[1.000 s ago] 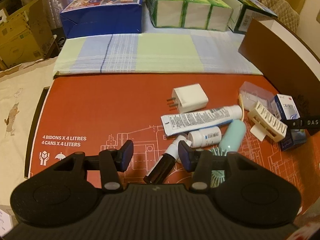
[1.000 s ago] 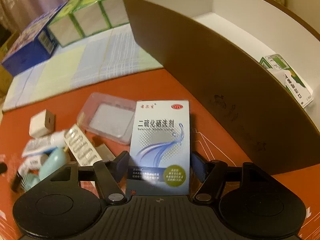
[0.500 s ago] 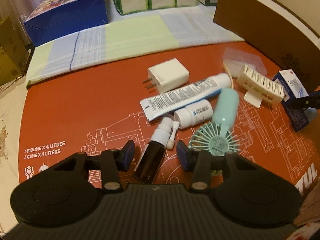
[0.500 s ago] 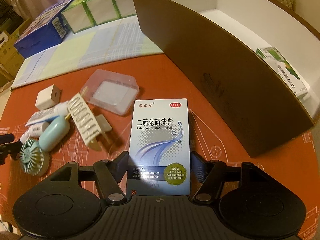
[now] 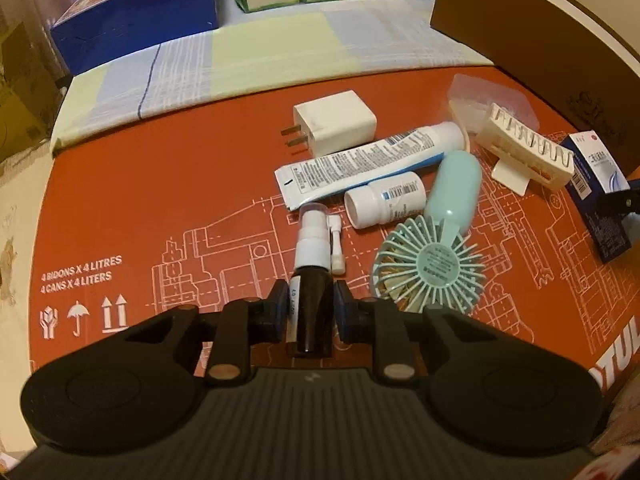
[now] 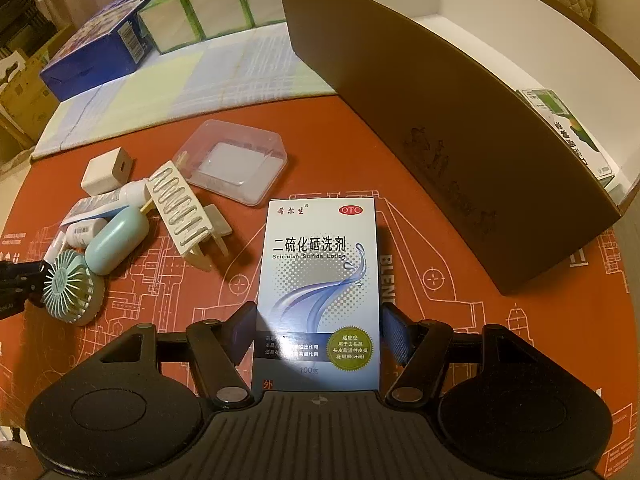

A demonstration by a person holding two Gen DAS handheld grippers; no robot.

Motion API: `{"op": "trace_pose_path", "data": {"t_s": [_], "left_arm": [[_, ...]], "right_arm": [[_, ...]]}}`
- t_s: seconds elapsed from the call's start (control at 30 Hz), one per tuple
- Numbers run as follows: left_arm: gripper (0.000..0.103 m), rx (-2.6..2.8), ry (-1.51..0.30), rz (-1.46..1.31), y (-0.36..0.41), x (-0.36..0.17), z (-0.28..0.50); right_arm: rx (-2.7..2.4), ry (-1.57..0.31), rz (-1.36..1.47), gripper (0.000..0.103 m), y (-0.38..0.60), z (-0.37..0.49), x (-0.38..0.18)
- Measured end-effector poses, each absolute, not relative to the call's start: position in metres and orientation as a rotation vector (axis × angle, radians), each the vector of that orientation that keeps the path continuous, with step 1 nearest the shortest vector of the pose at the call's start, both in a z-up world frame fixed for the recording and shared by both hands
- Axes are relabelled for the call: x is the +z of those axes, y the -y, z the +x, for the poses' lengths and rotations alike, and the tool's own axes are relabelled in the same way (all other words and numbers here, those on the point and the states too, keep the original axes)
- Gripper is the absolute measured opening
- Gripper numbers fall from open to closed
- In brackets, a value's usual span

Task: Organize rigid objects
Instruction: 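Lift and carry the spray bottle and blue box over the brown box with both grippers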

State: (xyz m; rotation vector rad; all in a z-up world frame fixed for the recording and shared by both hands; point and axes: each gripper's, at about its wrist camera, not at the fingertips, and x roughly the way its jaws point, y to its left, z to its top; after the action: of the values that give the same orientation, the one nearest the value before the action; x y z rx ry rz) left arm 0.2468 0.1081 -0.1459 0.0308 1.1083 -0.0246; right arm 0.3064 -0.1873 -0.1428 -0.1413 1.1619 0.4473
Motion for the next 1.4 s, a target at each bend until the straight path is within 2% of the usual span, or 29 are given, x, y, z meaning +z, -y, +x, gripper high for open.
{"op": "trace_pose_path", "data": {"t_s": [0.7,1.03,1.4], "left_arm": [[0.019,0.038,-1.102,0.013,-0.101,-0.137,0.240],[0.019,0.012,-1.033,-0.020,-0.080,-0.098,0.241],[0.019,-0.094,-0.948,-0.010,-0.017,-0.055,0.258]], "right_arm": [[0.474,-1.128,-0.196,0.060,0.180,0.311,-0.143],[0.537,-1.084,-0.193,0.060,0.184,0.301,-0.113],[0.609,-1.028,-0.174,0.060,0.194,0.295,-0.073]]}}
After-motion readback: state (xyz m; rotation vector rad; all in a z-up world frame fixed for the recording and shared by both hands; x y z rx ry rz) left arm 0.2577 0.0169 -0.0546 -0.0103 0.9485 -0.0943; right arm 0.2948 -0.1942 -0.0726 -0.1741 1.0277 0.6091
